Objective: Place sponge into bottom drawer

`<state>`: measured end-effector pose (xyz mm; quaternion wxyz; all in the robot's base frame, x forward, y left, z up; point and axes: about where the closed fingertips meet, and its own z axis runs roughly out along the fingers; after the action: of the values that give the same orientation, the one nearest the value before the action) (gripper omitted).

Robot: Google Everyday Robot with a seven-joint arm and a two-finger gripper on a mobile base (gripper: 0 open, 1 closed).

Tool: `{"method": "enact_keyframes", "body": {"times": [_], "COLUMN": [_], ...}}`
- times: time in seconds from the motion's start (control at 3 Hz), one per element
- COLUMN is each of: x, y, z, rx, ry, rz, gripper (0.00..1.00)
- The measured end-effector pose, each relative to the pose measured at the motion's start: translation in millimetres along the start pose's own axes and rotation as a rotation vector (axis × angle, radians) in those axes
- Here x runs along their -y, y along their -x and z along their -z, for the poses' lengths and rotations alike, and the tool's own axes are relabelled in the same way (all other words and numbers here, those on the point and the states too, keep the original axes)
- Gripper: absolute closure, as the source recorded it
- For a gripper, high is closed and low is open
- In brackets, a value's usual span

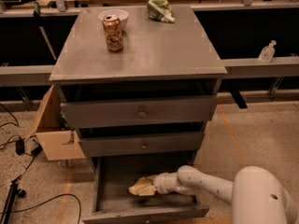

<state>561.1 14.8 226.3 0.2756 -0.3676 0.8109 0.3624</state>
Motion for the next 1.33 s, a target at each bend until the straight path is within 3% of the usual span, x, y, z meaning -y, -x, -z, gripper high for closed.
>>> {"method": "enact_keyframes", "body": {"times": [0.33,0.67,1.0,1.33], "x": [16,21,23,19], "y": [-2,-4,-5,-13], "z": [-44,-58,-53,-36], "rx": [0.009,-0.007,-0.032,-0.078], "ry": [-0.031,-0.069,-0.108,-0.101], "rz": [0.088,0.130,0.145,0.116], "gripper": [0.52,0.30,0.05,0.00]}}
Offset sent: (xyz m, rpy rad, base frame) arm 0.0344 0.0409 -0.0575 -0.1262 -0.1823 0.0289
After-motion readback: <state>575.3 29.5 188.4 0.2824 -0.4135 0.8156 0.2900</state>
